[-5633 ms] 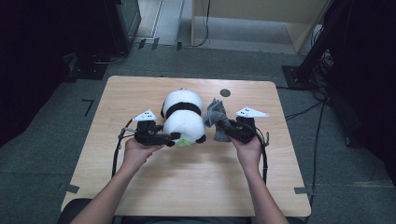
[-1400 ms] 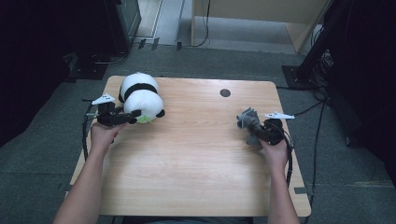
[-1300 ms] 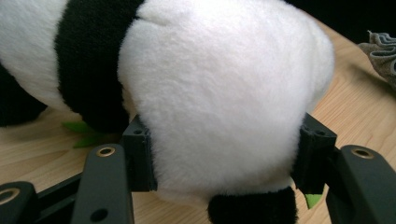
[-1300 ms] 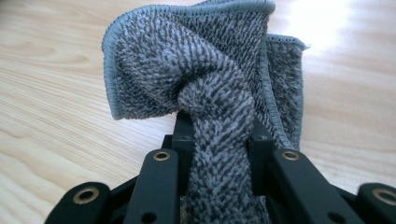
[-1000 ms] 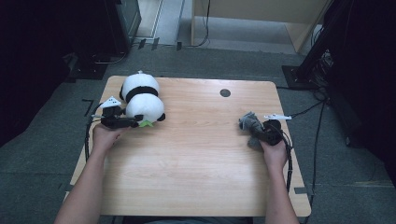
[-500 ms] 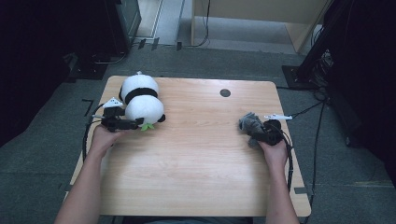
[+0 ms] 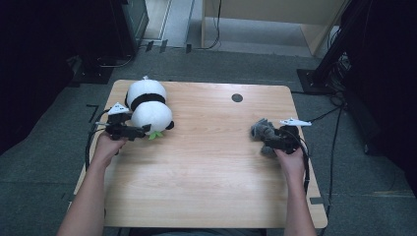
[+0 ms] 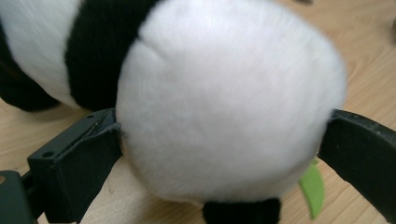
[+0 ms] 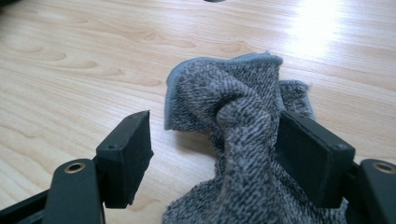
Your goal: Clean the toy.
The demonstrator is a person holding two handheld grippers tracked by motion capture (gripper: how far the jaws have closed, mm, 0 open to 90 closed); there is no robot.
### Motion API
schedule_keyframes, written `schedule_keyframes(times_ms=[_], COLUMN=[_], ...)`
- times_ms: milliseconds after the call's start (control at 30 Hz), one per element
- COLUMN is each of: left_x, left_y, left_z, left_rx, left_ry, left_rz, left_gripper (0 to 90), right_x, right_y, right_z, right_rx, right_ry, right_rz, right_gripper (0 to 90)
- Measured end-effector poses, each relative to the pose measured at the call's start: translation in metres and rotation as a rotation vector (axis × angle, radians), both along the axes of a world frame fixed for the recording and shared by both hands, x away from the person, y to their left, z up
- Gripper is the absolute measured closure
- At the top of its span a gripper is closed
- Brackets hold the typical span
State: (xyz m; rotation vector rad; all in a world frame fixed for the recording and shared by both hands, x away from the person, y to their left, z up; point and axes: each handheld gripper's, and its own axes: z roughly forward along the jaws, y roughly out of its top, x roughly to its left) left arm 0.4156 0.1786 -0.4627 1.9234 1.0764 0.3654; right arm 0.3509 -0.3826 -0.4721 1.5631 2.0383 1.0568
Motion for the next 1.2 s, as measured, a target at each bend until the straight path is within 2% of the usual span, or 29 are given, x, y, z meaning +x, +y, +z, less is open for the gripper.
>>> schedule_keyframes(times_ms=[33, 133, 233, 367, 533, 600, 667, 767, 867, 933, 1067, 1100, 1200], left_x=[-0.001, -0.007, -0.014, -0.028, -0.04, -0.043, -0.048, -0.056, -0.066, -0.071, -0.079, -0.08, -0.084], left_y=[0.001, 0.001, -0.002, -0.012, -0.025, -0.027, -0.031, -0.037, -0.05, -0.056, -0.07, -0.075, -0.086], left_z=[0.002, 0.007, 0.014, 0.025, 0.032, 0.035, 0.038, 0.037, 0.032, 0.03, 0.022, 0.019, 0.012], left_rx=[-0.021, -0.008, -0.021, 0.006, 0.002, -0.03, -0.038, -0.03, 0.001, -0.005, -0.03, -0.032, -0.001], left_ry=[0.005, -0.012, -0.019, -0.054, -0.075, -0.071, -0.077, -0.076, -0.067, -0.065, -0.048, -0.041, -0.043], left_rz=[-0.003, -0.01, -0.031, -0.079, -0.133, -0.138, -0.15, -0.181, -0.226, -0.242, -0.282, -0.306, -0.344], left_gripper=[0.0, 0.0, 0.0, 0.0, 0.0, 0.0, 0.0, 0.0, 0.0, 0.0, 0.0, 0.0, 0.0], right_x=[-0.001, -0.007, -0.013, -0.019, -0.027, -0.031, -0.036, -0.044, -0.049, -0.052, -0.053, -0.052, -0.05], right_y=[0.001, 0.005, 0.01, 0.02, 0.032, 0.037, 0.041, 0.049, 0.056, 0.061, 0.072, 0.076, 0.089], right_z=[0.001, 0.006, 0.012, 0.015, 0.018, 0.019, 0.019, 0.02, 0.019, 0.017, 0.008, 0.005, -0.002], right_rx=[-0.001, 0.005, 0.005, 0.026, 0.022, 0.027, 0.027, 0.033, 0.033, 0.032, 0.063, 0.059, 0.04], right_ry=[0.001, -0.008, -0.027, -0.036, -0.051, -0.05, -0.056, -0.06, -0.06, -0.057, -0.043, -0.032, -0.011], right_rz=[0.003, 0.02, 0.039, 0.068, 0.108, 0.121, 0.138, 0.165, 0.195, 0.211, 0.248, 0.258, 0.297], right_gripper=[27.2, 26.8, 26.8, 26.8, 26.8, 26.8, 26.8, 26.8, 26.8, 26.8, 26.8, 26.9, 26.8])
